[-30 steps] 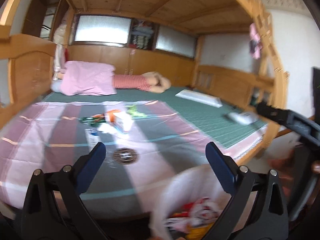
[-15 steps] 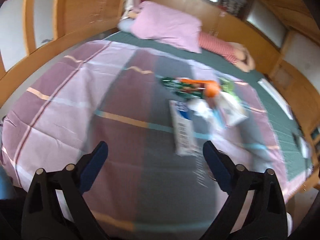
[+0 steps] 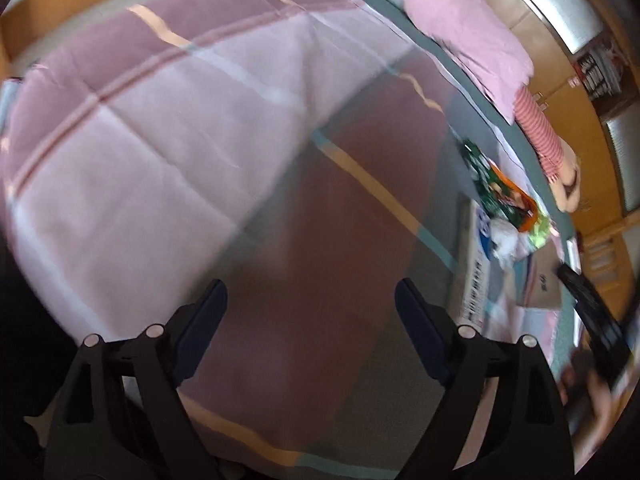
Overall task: Collect trash
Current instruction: 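Grasp blue-white ointment box with left tool while right grasps paper cup, then drop paper cup into the bin with right tool while left drops ointment box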
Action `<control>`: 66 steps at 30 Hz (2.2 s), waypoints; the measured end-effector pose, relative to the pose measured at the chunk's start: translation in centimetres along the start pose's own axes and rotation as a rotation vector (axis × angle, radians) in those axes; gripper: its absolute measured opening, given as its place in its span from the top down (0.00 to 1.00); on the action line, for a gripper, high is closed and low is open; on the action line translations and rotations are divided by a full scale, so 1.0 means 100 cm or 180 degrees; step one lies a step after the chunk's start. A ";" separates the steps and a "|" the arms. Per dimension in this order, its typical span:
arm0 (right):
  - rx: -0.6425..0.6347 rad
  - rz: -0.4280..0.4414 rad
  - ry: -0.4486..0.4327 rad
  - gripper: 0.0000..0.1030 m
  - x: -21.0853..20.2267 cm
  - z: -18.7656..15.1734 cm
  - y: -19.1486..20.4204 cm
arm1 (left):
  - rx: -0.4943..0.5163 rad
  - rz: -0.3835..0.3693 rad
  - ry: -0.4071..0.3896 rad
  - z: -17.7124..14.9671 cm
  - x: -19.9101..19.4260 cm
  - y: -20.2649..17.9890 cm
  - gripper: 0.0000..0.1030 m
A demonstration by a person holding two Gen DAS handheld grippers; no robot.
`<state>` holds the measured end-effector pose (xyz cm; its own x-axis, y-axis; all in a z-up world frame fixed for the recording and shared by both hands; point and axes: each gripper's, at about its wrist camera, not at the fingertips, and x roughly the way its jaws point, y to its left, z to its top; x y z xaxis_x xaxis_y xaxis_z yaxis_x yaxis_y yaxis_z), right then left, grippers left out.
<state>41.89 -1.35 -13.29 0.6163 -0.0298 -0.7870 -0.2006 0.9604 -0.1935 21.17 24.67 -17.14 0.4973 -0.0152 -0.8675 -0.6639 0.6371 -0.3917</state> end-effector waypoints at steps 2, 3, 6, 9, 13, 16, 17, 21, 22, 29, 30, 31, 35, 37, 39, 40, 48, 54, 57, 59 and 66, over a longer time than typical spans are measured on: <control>-0.0145 0.0037 0.0166 0.14 0.018 0.002 0.002 | 0.0135 -0.0166 0.0064 -0.004 0.003 -0.016 0.13; -0.0172 0.0087 0.0195 0.16 0.022 0.000 0.002 | 0.0237 -0.0208 0.0082 -0.006 0.005 -0.026 0.11; -0.0163 0.0272 0.0242 0.51 0.021 -0.008 -0.002 | 0.0685 -0.0314 0.0162 -0.010 0.017 -0.063 0.11; 0.0017 0.0529 0.0268 0.72 0.007 -0.018 -0.013 | 0.0987 -0.0487 0.0163 -0.014 0.027 -0.098 0.11; 0.0163 0.0619 0.0200 0.72 -0.030 -0.040 -0.035 | 0.1615 -0.0419 -0.0032 -0.020 0.042 -0.144 0.11; 0.0051 0.0684 0.0085 0.72 -0.070 -0.062 -0.047 | 0.1839 -0.0209 -0.0057 -0.023 0.060 -0.157 0.14; 0.0010 0.0677 0.0042 0.72 -0.083 -0.069 -0.051 | 0.1861 -0.0189 -0.0004 -0.024 0.067 -0.158 0.18; 0.0073 0.0743 -0.0074 0.72 -0.122 -0.095 -0.071 | 0.1869 -0.0232 0.0019 -0.027 0.074 -0.160 0.55; 0.0118 0.0768 -0.0087 0.72 -0.127 -0.099 -0.074 | 0.1923 -0.0236 0.0058 -0.028 0.074 -0.162 0.59; 0.0339 0.0742 -0.0289 0.72 -0.168 -0.137 -0.086 | 0.2149 -0.0058 -0.0252 -0.045 0.053 -0.155 0.60; 0.0369 0.0733 -0.0324 0.72 -0.174 -0.143 -0.087 | 0.2167 -0.0077 -0.0302 -0.047 0.045 -0.154 0.60; 0.0393 0.0728 -0.0353 0.72 -0.179 -0.147 -0.088 | 0.2168 -0.0103 -0.0334 -0.048 0.040 -0.153 0.60; 0.0560 0.0753 -0.0493 0.72 -0.203 -0.168 -0.099 | 0.2258 -0.0259 -0.0675 -0.063 -0.009 -0.147 0.60; 0.0642 0.0775 -0.0572 0.72 -0.217 -0.177 -0.107 | 0.2369 -0.0266 -0.0899 -0.076 -0.036 -0.146 0.60; 0.0690 0.0760 -0.0632 0.72 -0.228 -0.183 -0.113 | 0.2490 -0.0317 -0.1096 -0.093 -0.066 -0.147 0.60; 0.0714 0.0750 -0.0658 0.72 -0.233 -0.186 -0.116 | 0.2528 -0.0357 -0.1175 -0.100 -0.080 -0.147 0.60; 0.0790 0.0737 -0.0846 0.72 -0.272 -0.209 -0.127 | 0.2707 -0.0670 -0.1541 -0.162 -0.174 -0.141 0.60; 0.0735 0.0791 -0.0895 0.72 -0.286 -0.225 -0.127 | 0.2638 -0.0771 -0.1313 -0.200 -0.186 -0.117 0.60; 0.0707 0.0798 -0.0870 0.72 -0.290 -0.232 -0.127 | 0.2772 -0.0745 -0.1278 -0.224 -0.185 -0.109 0.60; 0.0701 0.0792 -0.0852 0.72 -0.291 -0.234 -0.129 | 0.2830 -0.0736 -0.1244 -0.234 -0.183 -0.106 0.60; 0.0735 0.0775 -0.0791 0.72 -0.299 -0.247 -0.139 | 0.2832 -0.0728 -0.1217 -0.251 -0.181 -0.095 0.60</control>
<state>7.44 -20.66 -1.49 0.7427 0.2465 -0.6226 -0.2046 0.9689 0.1395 4.50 -0.44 -5.44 0.8115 -0.0601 -0.5813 0.0534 0.9982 -0.0287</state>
